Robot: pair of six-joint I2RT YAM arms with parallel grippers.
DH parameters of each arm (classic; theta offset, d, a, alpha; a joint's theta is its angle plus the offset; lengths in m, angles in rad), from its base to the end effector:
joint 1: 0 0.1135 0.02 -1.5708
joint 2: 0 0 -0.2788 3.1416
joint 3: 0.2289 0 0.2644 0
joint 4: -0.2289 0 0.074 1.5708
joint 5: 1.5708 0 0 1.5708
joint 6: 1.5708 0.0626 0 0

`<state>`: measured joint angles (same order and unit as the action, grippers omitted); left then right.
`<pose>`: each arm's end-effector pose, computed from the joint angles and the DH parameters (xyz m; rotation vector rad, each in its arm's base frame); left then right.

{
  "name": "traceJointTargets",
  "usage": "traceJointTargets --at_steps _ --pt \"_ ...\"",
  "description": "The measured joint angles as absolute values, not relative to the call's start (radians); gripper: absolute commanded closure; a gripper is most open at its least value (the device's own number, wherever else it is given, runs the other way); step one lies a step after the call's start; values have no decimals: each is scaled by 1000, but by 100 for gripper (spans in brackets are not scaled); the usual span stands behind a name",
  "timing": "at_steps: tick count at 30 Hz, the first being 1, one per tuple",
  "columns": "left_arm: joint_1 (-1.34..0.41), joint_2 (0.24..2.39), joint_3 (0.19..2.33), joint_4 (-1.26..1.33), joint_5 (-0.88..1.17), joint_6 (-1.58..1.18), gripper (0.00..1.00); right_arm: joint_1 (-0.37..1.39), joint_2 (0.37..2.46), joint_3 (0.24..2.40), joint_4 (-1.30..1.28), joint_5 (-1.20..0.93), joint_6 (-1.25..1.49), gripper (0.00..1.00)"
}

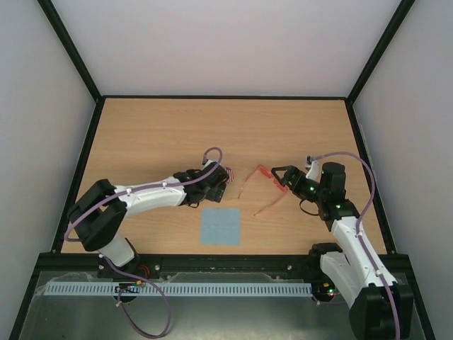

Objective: Organize the sunglasses
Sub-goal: Adjust the sunglasses case at the center of the board.

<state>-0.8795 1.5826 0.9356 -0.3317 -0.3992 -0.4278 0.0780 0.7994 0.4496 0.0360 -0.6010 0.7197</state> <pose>0.2345 -0.2452 0.1757 0.3993 2.4092 -0.0607 0.2042 0.0515 0.2427 0.1964 1.9713 1.0974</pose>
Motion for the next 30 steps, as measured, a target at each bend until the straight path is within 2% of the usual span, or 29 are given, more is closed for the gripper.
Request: traceJointTargets --at_steps 15,21,30 --pt "-902 1704 950 -253 -453 -390 1 79 799 414 46 -635 698 1" --pt "-878 1795 1020 -253 -467 -374 1 79 813 414 51 -650 684 1" --pt "-792 1808 1048 -245 -408 -376 1 79 844 414 59 -665 674 2"
